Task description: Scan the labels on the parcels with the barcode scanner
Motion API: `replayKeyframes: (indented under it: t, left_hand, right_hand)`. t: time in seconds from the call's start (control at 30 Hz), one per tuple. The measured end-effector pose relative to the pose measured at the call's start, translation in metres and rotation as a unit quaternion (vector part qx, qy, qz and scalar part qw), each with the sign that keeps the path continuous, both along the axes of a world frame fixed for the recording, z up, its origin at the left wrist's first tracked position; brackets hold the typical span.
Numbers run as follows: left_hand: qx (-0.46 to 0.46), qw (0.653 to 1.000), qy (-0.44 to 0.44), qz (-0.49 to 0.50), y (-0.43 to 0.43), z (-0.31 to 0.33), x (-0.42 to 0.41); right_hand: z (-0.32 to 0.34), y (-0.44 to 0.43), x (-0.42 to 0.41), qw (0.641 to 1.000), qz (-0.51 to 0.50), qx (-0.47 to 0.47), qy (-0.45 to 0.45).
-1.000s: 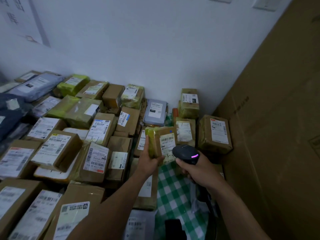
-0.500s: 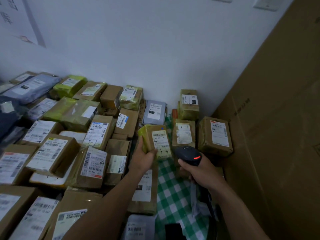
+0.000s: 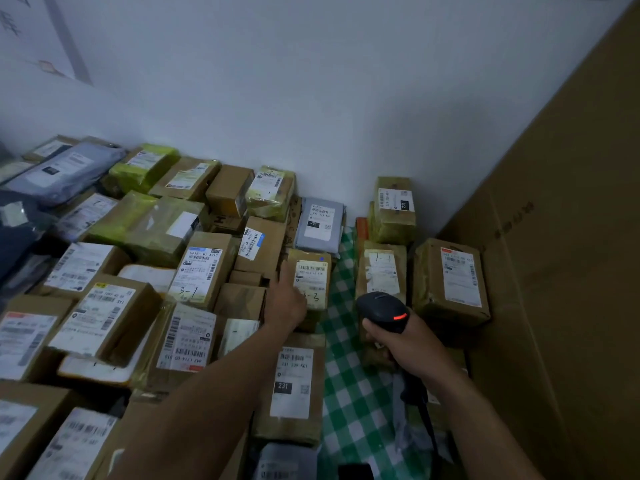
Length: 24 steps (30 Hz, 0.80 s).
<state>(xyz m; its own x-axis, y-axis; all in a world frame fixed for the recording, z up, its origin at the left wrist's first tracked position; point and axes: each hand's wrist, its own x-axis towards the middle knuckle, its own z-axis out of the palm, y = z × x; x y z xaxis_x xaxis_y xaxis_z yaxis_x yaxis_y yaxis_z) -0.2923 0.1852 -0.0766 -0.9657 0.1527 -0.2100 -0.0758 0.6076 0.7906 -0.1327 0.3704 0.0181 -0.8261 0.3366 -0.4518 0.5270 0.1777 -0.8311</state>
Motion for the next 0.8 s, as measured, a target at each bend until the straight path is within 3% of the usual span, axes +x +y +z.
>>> replayKeyframes:
  t: [0.13, 0.43, 0.5, 0.6, 0.67, 0.8]
  left_hand:
    - [-0.178, 0.978, 0.055, -0.098, 0.013, -0.009, 0.017]
    - [-0.244, 0.953, 0.073, -0.165, 0.021, -0.009, -0.002]
    - [-0.192, 0.966, 0.092, -0.145, 0.025, -0.004, 0.006]
    - [-0.042, 0.982, 0.11, -0.149, 0.042, 0.009, 0.031]
    - [0.028, 0.987, 0.055, -0.145, 0.06, 0.019, 0.045]
    - [0.171, 0.967, -0.172, -0.083, 0.094, 0.026, 0.05]
  right_hand:
    - [-0.005, 0.004, 0.0, 1.0, -0.004, 0.001, 0.004]
    - [-0.007, 0.021, 0.026, 0.999, -0.046, -0.021, 0.014]
    - [-0.007, 0.029, 0.034, 0.997, -0.062, -0.033, 0.018]
    - [-0.011, 0.039, 0.044, 0.996, -0.084, -0.039, 0.015]
    - [-0.012, 0.044, 0.048, 0.994, -0.103, -0.035, 0.016]
    - [-0.016, 0.055, 0.054, 0.993, -0.113, -0.021, 0.008]
